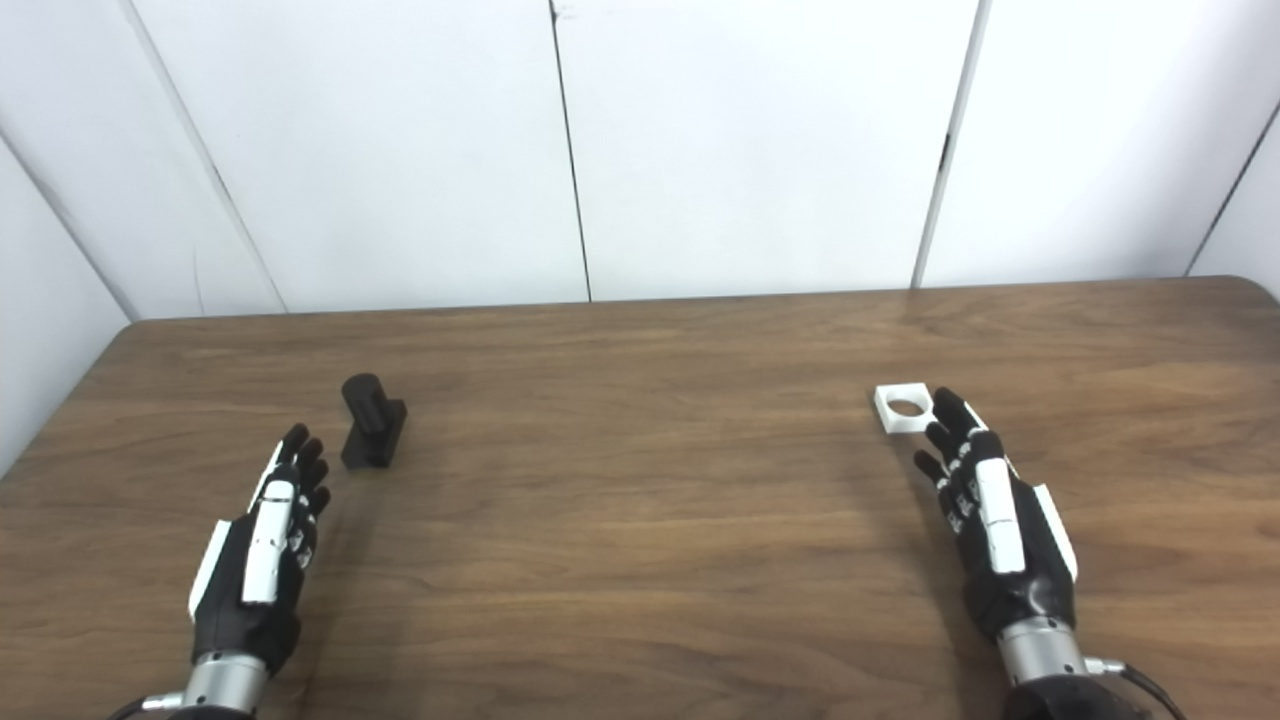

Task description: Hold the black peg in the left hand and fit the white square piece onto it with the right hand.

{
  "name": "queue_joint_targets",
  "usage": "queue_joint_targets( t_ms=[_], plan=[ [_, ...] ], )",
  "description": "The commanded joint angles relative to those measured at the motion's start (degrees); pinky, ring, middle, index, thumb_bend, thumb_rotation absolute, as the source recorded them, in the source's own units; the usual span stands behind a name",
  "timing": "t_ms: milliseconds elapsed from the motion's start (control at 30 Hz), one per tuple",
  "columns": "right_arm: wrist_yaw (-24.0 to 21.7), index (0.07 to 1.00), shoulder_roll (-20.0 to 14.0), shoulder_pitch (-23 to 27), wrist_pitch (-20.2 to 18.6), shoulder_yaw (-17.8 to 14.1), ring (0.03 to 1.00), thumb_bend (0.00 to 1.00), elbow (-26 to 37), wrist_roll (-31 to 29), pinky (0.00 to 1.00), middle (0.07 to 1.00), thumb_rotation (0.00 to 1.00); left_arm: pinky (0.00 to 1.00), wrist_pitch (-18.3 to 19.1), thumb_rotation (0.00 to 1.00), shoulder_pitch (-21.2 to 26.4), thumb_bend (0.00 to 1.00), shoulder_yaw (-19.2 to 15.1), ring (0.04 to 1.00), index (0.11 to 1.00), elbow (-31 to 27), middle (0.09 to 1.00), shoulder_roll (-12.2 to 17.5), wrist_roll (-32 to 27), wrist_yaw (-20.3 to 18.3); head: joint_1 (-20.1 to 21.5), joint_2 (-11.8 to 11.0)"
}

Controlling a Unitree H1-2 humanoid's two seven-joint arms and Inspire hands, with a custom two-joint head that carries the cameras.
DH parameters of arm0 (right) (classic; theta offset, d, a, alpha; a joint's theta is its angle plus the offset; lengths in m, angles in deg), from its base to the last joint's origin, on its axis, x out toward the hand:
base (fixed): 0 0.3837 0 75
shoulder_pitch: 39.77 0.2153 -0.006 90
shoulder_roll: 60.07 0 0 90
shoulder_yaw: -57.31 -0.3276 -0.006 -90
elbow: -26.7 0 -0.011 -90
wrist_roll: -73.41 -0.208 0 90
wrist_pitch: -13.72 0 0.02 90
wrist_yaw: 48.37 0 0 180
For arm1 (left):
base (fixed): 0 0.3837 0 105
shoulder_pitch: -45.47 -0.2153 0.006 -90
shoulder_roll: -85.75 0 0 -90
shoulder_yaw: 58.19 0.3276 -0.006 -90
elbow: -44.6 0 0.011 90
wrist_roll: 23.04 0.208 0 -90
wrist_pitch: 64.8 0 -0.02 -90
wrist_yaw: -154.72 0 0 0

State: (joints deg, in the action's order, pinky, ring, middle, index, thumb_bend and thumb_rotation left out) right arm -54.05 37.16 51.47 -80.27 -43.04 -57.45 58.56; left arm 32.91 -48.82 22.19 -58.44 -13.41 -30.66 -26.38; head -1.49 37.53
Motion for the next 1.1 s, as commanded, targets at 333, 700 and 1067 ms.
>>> queue_joint_targets(
  t_ms=[333,700,1067],
  plan=[
    [-0.35,0.901,-0.28,1.04,2.03,-0.05,0.958,0.64,1.21,-0.35,0.93,0.948,0.90,1.00,-1.27,0.96,1.62,0.35,0.19,1.000,1.000,-1.85,1.000,0.99,0.68,-0.13,-0.04,0.13],
    [-0.53,0.906,-0.74,1.47,2.46,0.40,0.966,0.65,0.29,0.58,0.93,0.954,0.91,1.00,1.16,0.66,2.39,0.42,2.89,1.000,0.968,-2.54,0.995,2.57,16.81,4.82,-0.98,-0.18],
    [-0.66,0.911,-1.22,1.88,3.71,1.39,0.983,0.64,-0.85,1.57,0.89,0.961,0.94,1.00,12.99,0.43,9.17,0.73,7.67,1.000,0.944,-2.96,1.000,4.84,41.32,8.96,-1.03,-0.59]
  ],
)
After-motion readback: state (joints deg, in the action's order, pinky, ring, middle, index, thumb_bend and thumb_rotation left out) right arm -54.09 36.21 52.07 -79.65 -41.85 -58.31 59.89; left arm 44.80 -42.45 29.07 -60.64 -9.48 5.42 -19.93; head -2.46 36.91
